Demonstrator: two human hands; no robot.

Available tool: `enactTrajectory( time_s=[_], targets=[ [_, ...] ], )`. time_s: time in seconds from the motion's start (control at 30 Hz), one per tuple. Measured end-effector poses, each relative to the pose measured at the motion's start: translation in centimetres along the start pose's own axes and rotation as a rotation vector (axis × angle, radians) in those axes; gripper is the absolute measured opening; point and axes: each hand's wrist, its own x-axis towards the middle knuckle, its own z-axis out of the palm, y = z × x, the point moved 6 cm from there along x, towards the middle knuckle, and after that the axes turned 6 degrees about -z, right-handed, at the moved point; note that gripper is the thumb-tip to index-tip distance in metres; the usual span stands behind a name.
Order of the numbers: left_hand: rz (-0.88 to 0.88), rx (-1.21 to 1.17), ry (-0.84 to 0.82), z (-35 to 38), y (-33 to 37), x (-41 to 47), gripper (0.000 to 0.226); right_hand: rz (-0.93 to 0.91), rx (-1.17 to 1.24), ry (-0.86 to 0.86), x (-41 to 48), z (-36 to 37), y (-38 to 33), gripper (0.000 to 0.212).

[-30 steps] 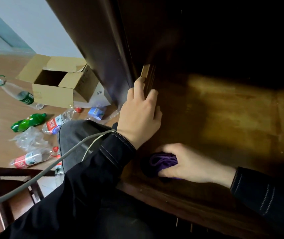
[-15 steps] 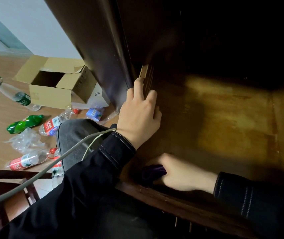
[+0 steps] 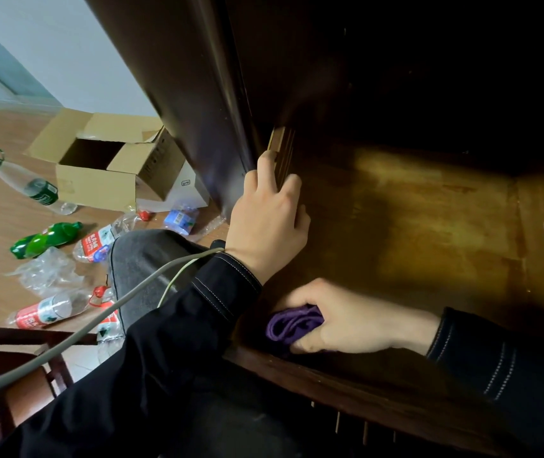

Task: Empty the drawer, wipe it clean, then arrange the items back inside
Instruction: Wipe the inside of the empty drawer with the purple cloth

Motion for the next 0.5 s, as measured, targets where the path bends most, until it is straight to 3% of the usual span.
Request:
enactTrajectory(
  time_s=[0.2, 0.37, 0.5],
  targets=[
    [0.005, 0.007, -0.006, 0.0, 0.1, -0.1, 0.031, 0.109, -0.086, -0.038, 1.1, 1.3, 0.9, 0.047],
    [0.004, 0.011, -0.004, -0.1, 0.1, 0.0, 0.032, -0.014, -0.015, 0.011, 0.6, 0.0, -1.3, 0.032],
    [-0.002, -0.001, -0.005, -0.2, 0.2, -0.1, 0.030, 0.052, -0.031, 0.007, 0.7, 1.1, -0.4, 0.043]
  ],
)
